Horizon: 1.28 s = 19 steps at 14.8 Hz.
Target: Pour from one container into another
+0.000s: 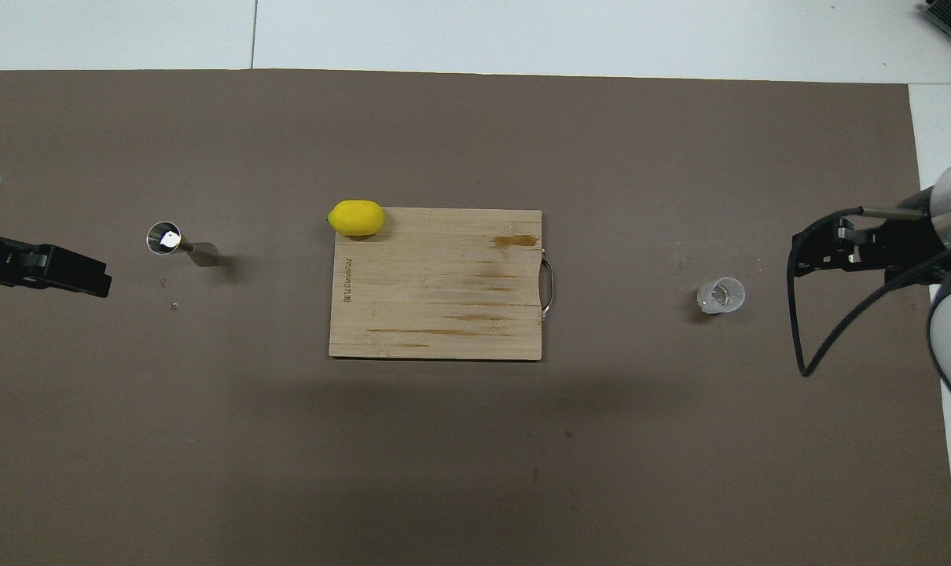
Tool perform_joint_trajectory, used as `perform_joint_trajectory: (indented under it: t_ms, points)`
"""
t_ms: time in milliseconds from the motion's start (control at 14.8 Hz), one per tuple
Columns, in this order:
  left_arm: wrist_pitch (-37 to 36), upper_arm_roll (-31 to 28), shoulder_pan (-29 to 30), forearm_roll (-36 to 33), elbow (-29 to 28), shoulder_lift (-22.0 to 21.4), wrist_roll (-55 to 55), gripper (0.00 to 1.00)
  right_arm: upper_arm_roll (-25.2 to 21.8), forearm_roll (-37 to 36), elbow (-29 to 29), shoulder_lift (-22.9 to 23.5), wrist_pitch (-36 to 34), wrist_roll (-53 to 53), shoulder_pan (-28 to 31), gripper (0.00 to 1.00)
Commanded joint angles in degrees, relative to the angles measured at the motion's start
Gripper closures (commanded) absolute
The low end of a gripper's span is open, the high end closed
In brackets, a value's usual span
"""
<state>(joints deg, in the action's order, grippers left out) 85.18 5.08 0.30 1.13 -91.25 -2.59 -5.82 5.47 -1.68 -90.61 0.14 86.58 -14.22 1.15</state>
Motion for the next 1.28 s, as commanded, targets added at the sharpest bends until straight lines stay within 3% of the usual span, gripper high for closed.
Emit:
perform_joint_trajectory:
  t_ms: [0, 338, 608, 1216]
  points:
    - [0.8, -0.2, -0.6, 0.5, -0.9, -0.9, -0.4, 0.00, 0.3, 0.5, -1.7, -1.3, 1.3, -0.5, 0.7, 0.00]
    - [3.3, -0.2, 0.4, 0.7, -2.5, -1.3, 0.5, 0.00, 0.3, 0.5, -1.8, -1.3, 1.3, -0.5, 0.7, 0.00]
    - [2.5, -0.4, 3.5, 6.1, -5.4, -0.6, 2.0, 0.00, 0.3, 0.5, -1.8, -1.3, 1.3, -0.5, 0.7, 0.00]
    - [2.3, -0.4, 10.4, 20.2, -11.2, 7.2, 7.9, 0.00, 0.3, 0.5, -1.7, -1.3, 1.3, -0.5, 0.7, 0.00]
